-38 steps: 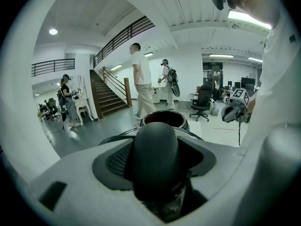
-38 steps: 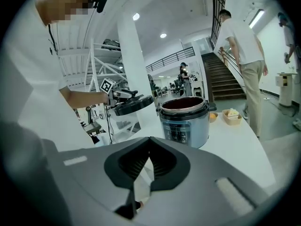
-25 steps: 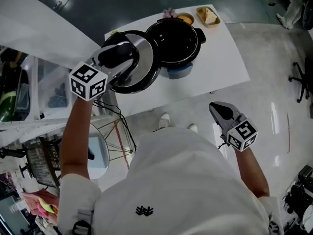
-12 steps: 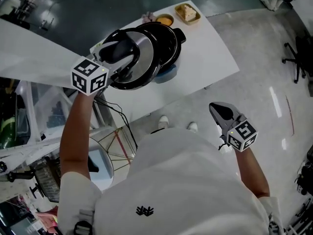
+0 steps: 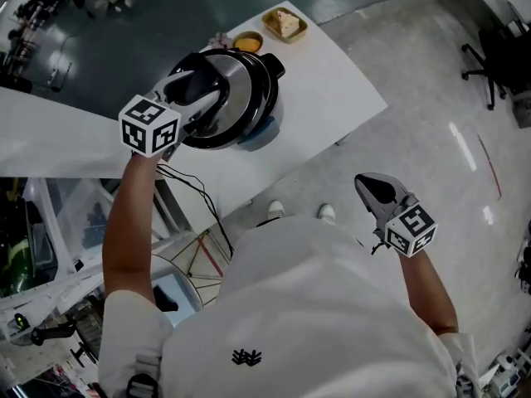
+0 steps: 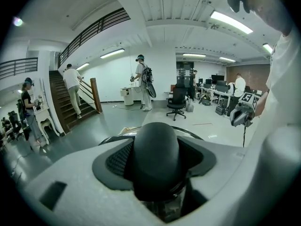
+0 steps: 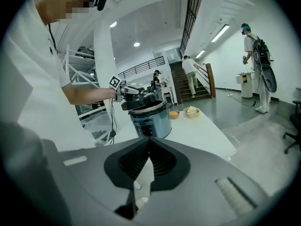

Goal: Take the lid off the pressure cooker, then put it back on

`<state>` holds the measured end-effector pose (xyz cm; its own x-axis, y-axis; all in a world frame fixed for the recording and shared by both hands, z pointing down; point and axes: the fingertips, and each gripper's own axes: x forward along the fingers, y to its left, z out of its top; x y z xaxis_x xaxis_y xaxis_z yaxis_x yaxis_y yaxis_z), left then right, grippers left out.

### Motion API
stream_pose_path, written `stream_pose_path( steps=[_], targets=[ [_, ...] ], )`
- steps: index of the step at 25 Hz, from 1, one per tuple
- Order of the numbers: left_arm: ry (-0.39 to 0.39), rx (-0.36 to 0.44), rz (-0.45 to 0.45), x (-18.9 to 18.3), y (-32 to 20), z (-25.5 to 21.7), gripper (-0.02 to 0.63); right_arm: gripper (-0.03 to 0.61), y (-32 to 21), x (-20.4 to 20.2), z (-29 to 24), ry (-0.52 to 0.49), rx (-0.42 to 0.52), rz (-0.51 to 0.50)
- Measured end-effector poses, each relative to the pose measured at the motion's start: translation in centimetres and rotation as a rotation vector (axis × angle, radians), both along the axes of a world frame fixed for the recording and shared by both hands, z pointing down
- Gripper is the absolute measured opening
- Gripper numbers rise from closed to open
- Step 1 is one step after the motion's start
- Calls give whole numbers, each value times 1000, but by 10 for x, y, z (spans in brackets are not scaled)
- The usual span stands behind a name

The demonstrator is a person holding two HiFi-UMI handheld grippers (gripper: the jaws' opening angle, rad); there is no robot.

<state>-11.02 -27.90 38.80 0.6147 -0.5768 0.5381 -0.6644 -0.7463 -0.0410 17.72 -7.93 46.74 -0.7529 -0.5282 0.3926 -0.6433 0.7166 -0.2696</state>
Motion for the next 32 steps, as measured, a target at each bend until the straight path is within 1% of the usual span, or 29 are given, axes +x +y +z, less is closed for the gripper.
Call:
stream_pose_path(
  steps=[5, 13, 32],
  targets=[
    [-10, -9, 28, 11, -12, 10, 288, 14, 4, 9, 2, 3, -7, 45],
    [-20, -17, 56, 21, -23, 22, 288, 14, 6, 16, 5, 9, -15, 83],
    [-33, -35, 92, 25, -32, 41, 288, 14, 5, 16, 9, 14, -36, 108]
  ],
)
